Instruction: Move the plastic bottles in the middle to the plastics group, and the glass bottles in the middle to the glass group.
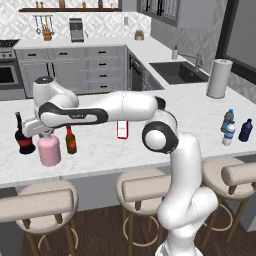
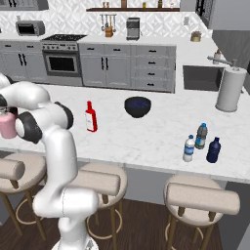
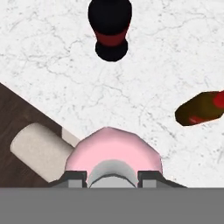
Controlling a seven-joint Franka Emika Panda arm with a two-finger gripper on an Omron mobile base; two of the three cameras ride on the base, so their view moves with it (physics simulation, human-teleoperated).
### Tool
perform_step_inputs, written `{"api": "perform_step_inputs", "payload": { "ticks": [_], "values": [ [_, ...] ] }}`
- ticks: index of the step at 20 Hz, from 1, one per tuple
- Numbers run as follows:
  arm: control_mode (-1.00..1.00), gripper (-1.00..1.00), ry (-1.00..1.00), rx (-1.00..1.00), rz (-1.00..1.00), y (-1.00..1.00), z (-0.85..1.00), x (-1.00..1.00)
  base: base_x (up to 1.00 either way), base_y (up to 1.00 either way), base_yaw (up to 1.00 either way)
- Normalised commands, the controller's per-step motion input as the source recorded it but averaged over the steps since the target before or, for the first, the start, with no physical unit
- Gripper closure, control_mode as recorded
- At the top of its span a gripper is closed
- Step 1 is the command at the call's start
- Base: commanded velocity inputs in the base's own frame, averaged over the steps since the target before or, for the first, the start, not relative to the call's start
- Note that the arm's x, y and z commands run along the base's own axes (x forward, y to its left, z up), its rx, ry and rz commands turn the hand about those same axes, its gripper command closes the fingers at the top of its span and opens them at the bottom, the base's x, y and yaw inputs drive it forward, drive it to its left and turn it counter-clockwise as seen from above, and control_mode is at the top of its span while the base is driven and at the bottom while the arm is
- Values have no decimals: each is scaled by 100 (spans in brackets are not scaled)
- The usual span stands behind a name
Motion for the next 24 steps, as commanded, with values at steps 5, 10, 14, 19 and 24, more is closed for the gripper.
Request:
{"api": "perform_step_inputs", "payload": {
  "ticks": [5,10,14,19,24],
  "values": [
    [-100,100,0,-2,0,35,-5,28,0,0,0],
    [-100,100,2,-1,0,21,-5,31,0,0,0],
    [-100,100,6,0,0,3,-11,15,0,0,0],
    [-100,100,7,0,0,-3,-24,0,0,0,0],
    [-100,100,3,0,0,-22,-23,0,0,0,0]
  ]
}}
